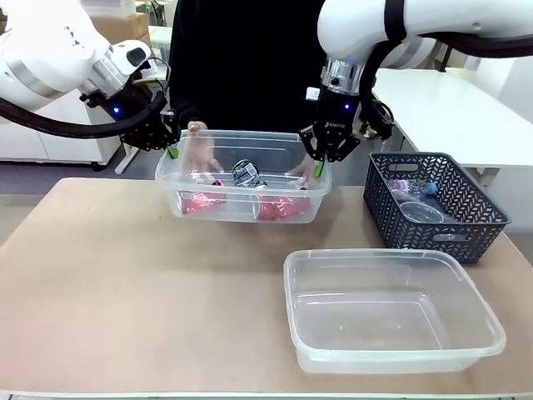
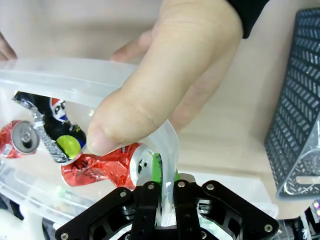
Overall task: Sort the waste into each basket.
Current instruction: Release the Organizing box you were holding.
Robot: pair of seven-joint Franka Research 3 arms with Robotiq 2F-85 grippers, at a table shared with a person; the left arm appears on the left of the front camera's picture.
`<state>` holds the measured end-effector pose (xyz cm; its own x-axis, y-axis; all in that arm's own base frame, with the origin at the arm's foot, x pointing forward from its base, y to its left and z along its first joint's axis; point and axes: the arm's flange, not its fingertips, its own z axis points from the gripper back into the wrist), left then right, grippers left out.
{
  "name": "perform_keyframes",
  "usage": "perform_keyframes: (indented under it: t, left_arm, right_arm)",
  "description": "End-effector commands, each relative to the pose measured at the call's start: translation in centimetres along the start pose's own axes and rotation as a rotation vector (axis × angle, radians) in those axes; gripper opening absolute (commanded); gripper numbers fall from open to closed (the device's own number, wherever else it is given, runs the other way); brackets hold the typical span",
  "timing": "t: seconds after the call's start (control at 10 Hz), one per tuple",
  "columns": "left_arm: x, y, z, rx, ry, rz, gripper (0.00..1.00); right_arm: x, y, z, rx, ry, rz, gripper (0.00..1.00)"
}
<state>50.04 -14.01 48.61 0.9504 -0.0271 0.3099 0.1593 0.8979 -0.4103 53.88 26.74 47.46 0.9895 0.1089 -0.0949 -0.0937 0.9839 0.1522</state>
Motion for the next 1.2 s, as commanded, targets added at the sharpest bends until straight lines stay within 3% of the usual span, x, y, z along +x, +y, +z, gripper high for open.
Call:
perform_keyframes:
  t: [0.0, 0.2, 0.3, 0.4, 0.5, 0.6, 0.7, 1.1]
  left_arm:
    - [-0.2, -0.1, 0.3, 0.003, -0.007, -0.008, 0.09]
    - [0.0, 0.0, 0.0, 0.0, 0.0, 0.0, 0.09]
    - [0.0, -0.7, 0.4, 0.017, -0.012, -0.026, 0.67]
    - [0.0, -1.0, 0.6, -0.012, -0.024, -0.052, 0.67]
    - [-0.2, -1.2, 1.1, 0.0, -0.055, -0.053, 1.0]
    - [-0.6, -1.4, 1.7, 0.0, -0.082, -0.061, 0.72]
    - [-1.0, -1.7, 2.2, -0.013, -0.112, -0.076, 1.0]
    - [-2.7, -2.2, 3.9, -0.044, -0.22, -0.172, 1.0]
  right_arm:
    - [-0.2, 0.2, 0.2, 0.002, -0.002, 0.002, 0.04]
    - [-0.2, 0.2, 0.2, 0.002, -0.002, 0.002, 0.04]
    - [0.0, 0.0, 0.0, 0.0, 0.0, 0.0, 0.63]
    - [-0.8, -0.7, 0.4, 0.038, -0.045, 0.013, 0.63]
    - [-1.5, -1.5, 0.8, 0.065, -0.083, 0.005, 1.0]
    - [-2.3, -2.3, 1.3, 0.11, -0.128, 0.032, 0.67]
    - [-2.9, -2.9, 1.8, 0.144, -0.185, 0.048, 1.0]
    - [-4.4, -4.4, 2.5, 0.231, -0.436, 0.163, 1.0]
